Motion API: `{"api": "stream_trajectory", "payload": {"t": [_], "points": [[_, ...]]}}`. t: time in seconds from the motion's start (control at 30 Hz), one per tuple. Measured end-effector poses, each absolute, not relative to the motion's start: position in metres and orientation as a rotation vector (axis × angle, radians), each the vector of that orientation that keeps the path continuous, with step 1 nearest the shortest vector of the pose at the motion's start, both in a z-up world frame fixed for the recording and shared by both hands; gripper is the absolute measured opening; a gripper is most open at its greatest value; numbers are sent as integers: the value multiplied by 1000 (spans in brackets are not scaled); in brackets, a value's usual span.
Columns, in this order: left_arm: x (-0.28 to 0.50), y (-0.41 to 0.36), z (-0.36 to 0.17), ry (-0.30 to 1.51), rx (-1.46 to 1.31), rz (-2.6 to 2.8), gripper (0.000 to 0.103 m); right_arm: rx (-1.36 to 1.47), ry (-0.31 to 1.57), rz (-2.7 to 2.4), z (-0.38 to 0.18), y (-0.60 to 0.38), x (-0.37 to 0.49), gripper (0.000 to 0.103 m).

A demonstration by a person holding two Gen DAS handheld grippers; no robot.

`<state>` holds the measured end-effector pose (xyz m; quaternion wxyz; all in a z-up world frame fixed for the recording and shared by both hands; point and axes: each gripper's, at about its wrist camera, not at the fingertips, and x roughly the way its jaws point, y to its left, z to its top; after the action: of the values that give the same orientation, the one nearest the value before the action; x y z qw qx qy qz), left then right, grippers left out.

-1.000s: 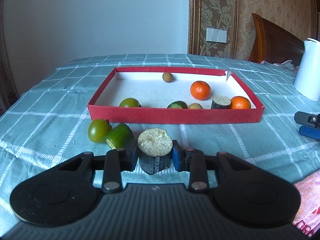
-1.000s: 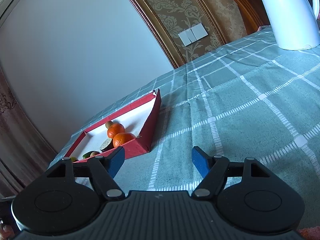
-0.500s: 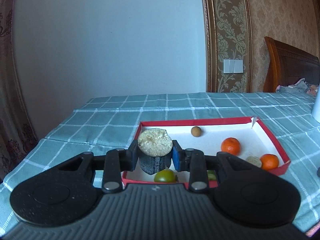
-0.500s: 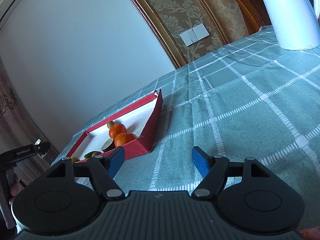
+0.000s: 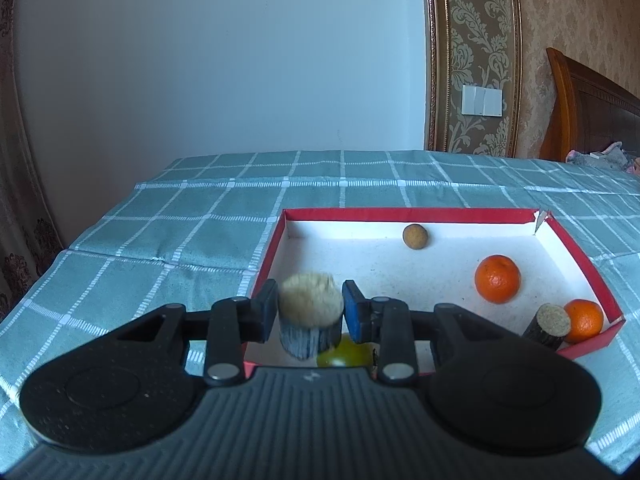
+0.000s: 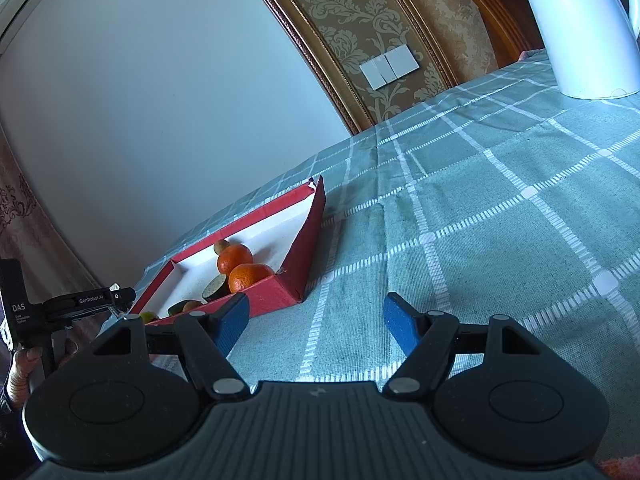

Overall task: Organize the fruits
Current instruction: 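Carry the eggplant slice over the tray rim and open the left gripper, then withdraw the open left gripper from the tray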

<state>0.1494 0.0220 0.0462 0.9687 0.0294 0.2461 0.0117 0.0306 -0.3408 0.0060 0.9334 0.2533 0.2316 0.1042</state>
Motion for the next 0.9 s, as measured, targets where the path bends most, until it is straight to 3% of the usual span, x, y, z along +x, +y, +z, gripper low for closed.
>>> {"api": "stream_trajectory", "payload": {"t": [0.03,0.5,0.73,0.9], "points": [[151,22,45,500,61,29,42,518,474,213,6,-341,31,74],[108,36,47,507,11,39,81,520,475,200,5,-342,31,74],[63,56,44,472,7,39,98,518,477,177,5,-342,31,74],[51,72,27,481,21,60,100,510,495,165,5,-341,33,74]]}}
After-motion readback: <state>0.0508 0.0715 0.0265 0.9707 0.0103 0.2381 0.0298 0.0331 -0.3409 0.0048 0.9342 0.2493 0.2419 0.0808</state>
